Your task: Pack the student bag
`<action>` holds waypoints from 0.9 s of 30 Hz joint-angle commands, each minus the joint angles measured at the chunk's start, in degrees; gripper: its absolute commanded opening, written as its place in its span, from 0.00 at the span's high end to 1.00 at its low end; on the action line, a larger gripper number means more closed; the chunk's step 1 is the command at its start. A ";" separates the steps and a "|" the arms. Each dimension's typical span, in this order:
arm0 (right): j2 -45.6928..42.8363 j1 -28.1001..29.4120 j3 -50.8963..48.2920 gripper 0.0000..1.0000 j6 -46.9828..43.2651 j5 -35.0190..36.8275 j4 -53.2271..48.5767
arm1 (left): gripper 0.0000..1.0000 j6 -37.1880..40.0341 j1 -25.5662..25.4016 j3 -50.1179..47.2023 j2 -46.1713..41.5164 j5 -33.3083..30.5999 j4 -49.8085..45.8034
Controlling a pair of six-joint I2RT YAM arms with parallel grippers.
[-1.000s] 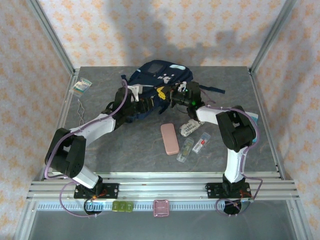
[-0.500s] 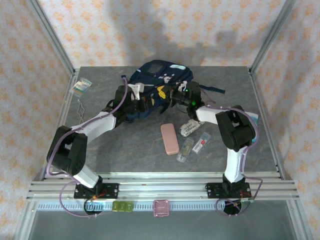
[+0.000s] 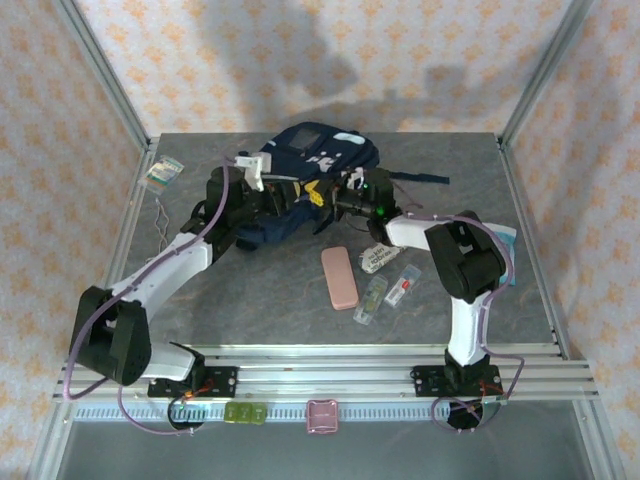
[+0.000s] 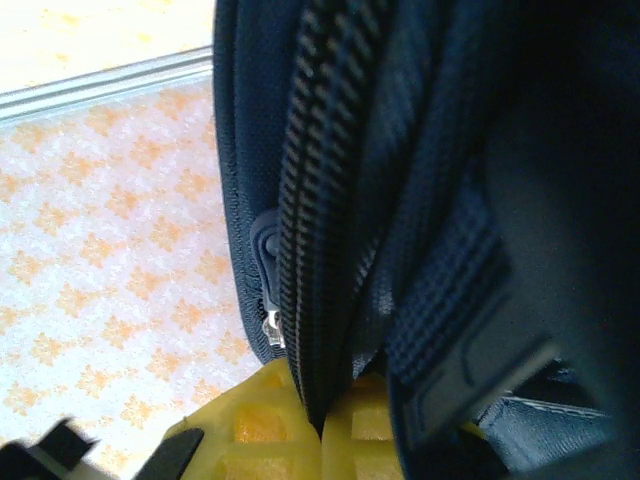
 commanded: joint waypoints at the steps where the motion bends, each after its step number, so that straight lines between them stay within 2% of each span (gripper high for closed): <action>1: -1.55 0.57 0.79 1.00 -1.10 -4.02 5.79 | 0.69 0.53 0.22 -0.44 0.63 0.96 0.39; 5: -1.69 0.58 0.91 1.00 -1.55 -3.93 5.18 | 0.53 0.30 0.17 -2.53 -0.15 -0.33 -0.22; 10: -1.59 0.58 1.31 1.00 -1.56 -3.93 5.21 | 0.51 0.70 -0.74 -4.37 -1.52 -5.08 -5.98; 15: -1.59 1.00 1.74 1.00 -1.73 -3.77 5.44 | 0.48 -0.33 -6.17 -7.08 -4.07 -14.66 -7.80; 18: -1.22 1.49 2.04 1.00 -1.72 -3.93 5.44 | 0.44 -2.42 -6.74 -8.41 -4.12 -15.53 -5.00; 27: -1.07 2.40 2.54 1.00 -1.25 -4.02 6.10 | 0.43 -2.60 -6.75 -5.27 1.43 -16.64 -3.13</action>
